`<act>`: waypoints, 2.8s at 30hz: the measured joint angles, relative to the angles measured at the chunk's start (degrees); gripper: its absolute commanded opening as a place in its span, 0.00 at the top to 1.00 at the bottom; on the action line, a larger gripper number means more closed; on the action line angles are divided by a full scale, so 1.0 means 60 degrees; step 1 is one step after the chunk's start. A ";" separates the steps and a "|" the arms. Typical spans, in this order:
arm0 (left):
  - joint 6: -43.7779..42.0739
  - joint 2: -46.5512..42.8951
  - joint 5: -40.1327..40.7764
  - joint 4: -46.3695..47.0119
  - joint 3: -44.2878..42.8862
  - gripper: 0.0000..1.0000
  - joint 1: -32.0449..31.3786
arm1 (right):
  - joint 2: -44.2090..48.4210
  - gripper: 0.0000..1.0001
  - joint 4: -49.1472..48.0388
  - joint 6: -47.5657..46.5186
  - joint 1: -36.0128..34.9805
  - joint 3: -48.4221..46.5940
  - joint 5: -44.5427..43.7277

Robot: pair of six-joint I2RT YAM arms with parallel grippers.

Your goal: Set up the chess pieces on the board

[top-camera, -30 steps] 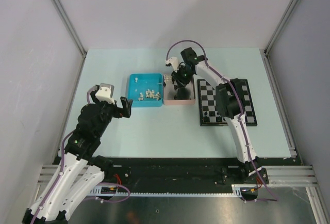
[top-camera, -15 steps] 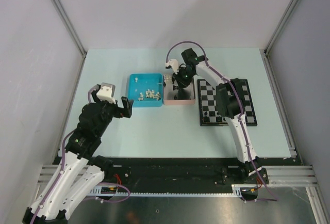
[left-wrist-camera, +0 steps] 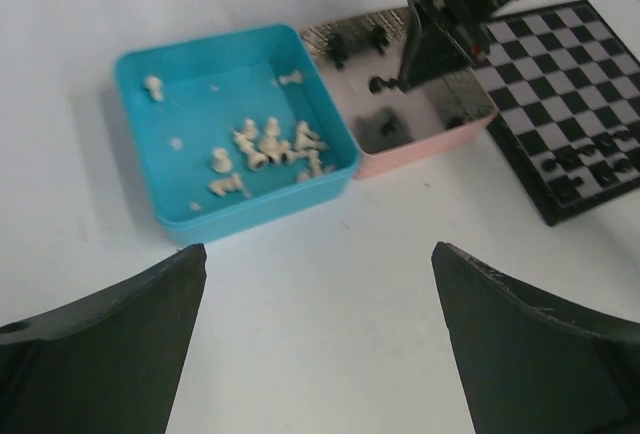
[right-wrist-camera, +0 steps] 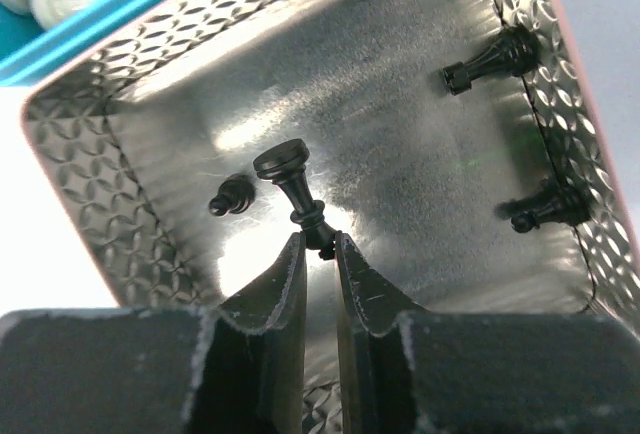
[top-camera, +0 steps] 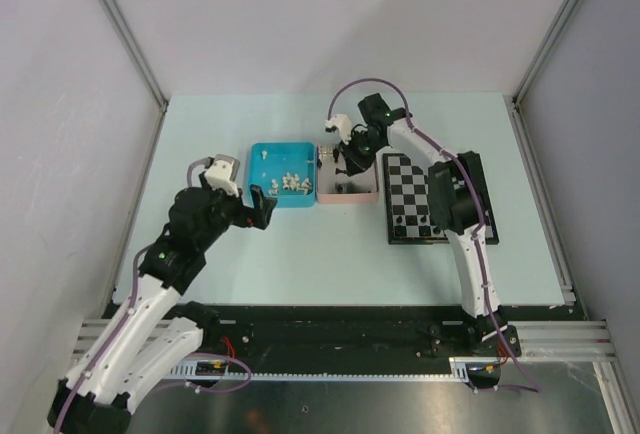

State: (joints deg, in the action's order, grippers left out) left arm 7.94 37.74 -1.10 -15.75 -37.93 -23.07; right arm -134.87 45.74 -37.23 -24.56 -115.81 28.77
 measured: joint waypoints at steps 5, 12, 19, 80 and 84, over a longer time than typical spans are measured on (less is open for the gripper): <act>0.1275 0.1104 -0.1005 0.0415 0.0000 0.01 0.0000 | 0.0729 0.91 -0.0098 0.0233 0.0007 0.0288 0.0299; 0.3687 0.2685 -0.2229 0.2288 -0.0004 0.06 0.0000 | 0.1883 0.90 -0.0302 0.0474 -0.0011 0.1027 0.0885; 0.5555 0.5144 -0.3147 0.4156 -0.0313 0.16 0.0004 | 0.3002 0.91 -0.0382 0.0772 -0.0157 0.2025 0.1585; 0.5894 0.6113 -0.4921 0.6801 -0.0408 1.00 -0.0018 | 0.5825 0.00 -0.0142 0.1453 0.0273 0.2867 0.3282; 0.5151 0.4703 -0.5464 0.7821 0.0474 1.00 -0.0106 | 0.7690 0.00 -0.2149 0.3417 0.1275 0.4809 0.5064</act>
State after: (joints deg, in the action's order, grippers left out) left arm 38.85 65.95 -33.89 31.18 -35.09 -23.70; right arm -88.73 32.84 -16.73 -16.91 -86.96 59.16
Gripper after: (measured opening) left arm 0.259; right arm 0.993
